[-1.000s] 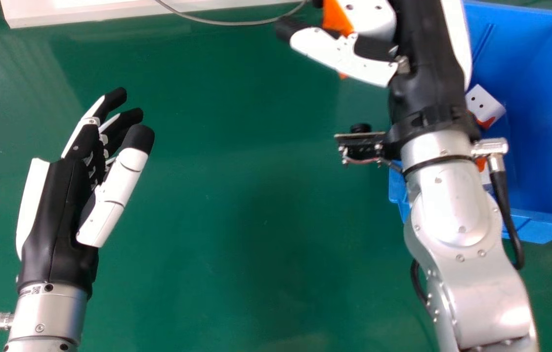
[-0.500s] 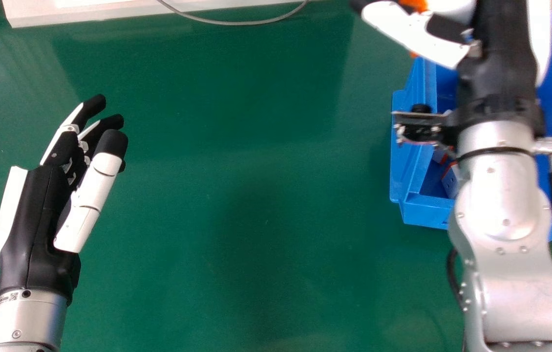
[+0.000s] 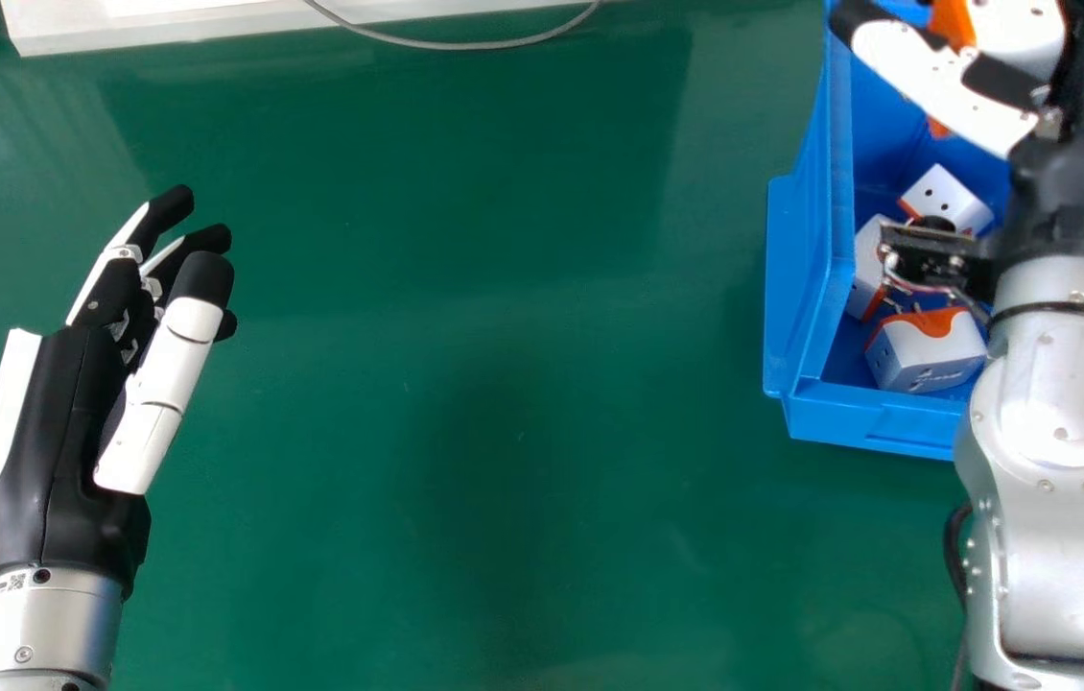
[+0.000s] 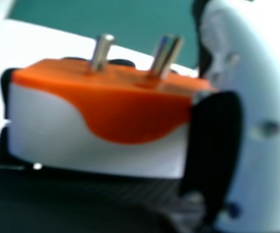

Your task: Pick all objects and put in blue box

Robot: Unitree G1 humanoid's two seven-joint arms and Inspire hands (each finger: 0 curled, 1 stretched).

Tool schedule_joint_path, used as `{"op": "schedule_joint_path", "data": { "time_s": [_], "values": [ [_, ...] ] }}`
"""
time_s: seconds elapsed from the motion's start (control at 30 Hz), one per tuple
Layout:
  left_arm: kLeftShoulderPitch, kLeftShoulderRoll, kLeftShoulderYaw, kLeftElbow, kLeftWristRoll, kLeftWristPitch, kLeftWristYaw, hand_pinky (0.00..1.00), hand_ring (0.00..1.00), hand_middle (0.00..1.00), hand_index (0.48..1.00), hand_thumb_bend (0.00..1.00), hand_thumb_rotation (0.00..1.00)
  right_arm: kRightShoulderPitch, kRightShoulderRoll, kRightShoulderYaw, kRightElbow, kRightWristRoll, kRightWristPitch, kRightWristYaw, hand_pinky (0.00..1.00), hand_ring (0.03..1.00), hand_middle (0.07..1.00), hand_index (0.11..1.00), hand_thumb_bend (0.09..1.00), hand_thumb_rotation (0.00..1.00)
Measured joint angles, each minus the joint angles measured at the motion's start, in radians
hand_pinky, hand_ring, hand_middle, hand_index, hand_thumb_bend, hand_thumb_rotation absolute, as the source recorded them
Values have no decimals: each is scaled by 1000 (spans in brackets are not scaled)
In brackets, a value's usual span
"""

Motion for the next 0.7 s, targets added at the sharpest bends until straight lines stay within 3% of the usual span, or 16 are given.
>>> {"op": "schedule_joint_path", "data": {
  "time_s": [0.2,0.57,0.7],
  "values": [
    [-9,3,5,24,0,-17,-1,781,852,860,893,756,809,-6,-49,-14,178,-37,-44,-72,330,412,508,482,495,0],
    [-18,13,8,36,0,-28,-2,782,852,861,893,746,805,-90,-164,36,561,-158,-106,-204,357,412,477,483,497,0],
    [-23,13,8,37,0,-30,-2,784,852,860,892,738,792,-162,-187,51,718,-157,-104,-217,357,412,478,482,498,0]
  ]
}}
